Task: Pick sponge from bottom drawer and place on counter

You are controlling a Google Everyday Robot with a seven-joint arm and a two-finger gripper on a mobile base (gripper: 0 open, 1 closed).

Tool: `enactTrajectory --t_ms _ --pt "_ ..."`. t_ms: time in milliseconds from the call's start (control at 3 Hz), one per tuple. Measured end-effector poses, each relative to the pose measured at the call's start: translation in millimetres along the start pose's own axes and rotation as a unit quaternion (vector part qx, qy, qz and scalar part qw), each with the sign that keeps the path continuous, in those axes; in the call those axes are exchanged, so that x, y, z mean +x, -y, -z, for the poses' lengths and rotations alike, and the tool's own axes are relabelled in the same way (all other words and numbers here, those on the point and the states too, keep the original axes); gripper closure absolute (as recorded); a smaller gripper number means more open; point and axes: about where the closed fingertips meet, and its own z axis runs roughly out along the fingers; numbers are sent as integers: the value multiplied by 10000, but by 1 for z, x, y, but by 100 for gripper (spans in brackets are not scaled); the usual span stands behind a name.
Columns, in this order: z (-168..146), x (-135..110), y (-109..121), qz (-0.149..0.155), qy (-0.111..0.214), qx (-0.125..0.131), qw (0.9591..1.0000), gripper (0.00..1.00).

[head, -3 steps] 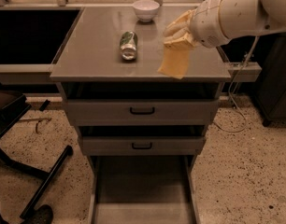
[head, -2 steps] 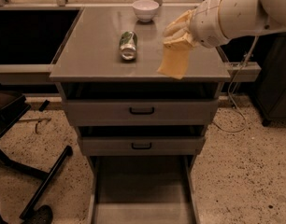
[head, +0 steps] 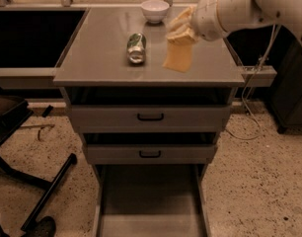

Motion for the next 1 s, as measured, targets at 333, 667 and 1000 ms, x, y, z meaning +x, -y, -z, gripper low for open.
enactTrajectory --t_ms 333,667,1000 --pt "-61 30 26 113 -45 -248 9996 100" --pt "-108 52 44 63 -37 -445 9990 100" --pt "-121 73 61 -254 -87 -443 9987 100"
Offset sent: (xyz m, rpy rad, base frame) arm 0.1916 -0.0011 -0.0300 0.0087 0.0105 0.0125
